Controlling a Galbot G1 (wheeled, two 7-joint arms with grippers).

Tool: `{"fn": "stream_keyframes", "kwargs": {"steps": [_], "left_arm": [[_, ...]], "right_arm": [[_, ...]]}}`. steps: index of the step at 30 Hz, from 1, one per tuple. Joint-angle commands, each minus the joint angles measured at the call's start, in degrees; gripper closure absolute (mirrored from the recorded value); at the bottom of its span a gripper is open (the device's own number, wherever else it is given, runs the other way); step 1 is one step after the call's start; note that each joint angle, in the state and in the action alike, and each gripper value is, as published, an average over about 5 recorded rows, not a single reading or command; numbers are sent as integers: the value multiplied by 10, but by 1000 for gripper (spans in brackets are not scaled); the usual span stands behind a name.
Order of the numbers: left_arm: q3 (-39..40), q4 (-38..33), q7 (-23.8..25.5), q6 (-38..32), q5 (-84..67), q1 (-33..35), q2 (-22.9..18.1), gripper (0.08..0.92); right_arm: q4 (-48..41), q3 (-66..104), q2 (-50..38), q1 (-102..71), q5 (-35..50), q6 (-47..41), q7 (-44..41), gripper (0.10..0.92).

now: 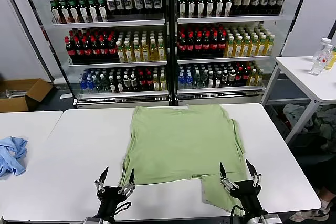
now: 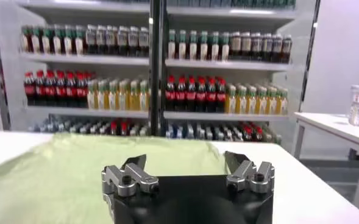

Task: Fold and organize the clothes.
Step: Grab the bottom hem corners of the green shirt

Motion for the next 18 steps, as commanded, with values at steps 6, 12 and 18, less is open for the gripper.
{"fn": "stream_keyframes", "kwargs": {"steps": [6,12,18], "left_arm": [[0,52,-27,201,-17,-61,3,177],[3,67,-37,202,-15,-70,3,177],[6,68,-36,201,-24,-65,5,189]], "right_arm": [[-5,19,-28,-56,47,-64,6,203],[-22,1,-22,-52,51,-69,6,203],[-49,-13,-15,-43,77,-71,14,298]]}}
